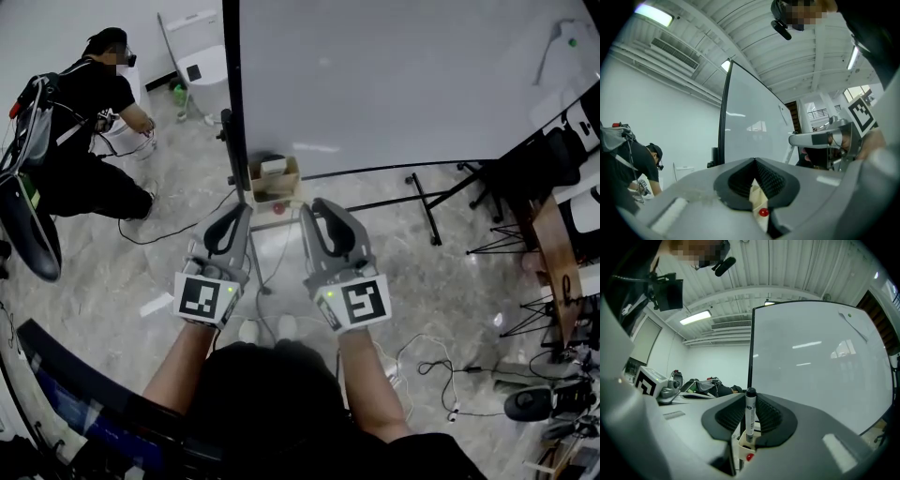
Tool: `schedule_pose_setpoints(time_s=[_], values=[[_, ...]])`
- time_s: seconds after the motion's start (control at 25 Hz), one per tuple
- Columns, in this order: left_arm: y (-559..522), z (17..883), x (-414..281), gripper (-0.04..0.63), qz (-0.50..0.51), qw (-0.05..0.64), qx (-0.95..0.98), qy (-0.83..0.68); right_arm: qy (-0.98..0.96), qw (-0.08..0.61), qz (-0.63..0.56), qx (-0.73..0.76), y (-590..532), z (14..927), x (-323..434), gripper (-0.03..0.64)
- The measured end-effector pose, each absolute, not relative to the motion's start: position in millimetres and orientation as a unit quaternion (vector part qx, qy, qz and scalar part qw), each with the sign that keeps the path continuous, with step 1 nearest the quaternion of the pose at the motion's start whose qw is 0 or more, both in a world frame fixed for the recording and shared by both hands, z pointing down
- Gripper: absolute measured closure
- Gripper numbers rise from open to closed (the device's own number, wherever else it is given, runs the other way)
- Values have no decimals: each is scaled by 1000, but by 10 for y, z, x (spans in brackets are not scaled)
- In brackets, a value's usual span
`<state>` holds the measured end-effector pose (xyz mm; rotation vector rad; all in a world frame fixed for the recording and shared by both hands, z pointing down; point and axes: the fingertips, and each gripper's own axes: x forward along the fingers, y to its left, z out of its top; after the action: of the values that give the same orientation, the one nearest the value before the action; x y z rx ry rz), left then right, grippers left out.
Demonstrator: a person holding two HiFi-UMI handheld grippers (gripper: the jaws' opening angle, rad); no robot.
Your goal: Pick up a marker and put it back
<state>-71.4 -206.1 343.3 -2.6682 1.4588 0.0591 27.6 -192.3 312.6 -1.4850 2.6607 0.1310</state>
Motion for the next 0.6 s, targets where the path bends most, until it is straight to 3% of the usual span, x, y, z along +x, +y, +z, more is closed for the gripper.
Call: schedule_pose_setpoints(time_s=[0.6], values=[[-2005,3413,-690,592,9,57,-884,463,867,50,38,-494,-1781,3092,295,541]])
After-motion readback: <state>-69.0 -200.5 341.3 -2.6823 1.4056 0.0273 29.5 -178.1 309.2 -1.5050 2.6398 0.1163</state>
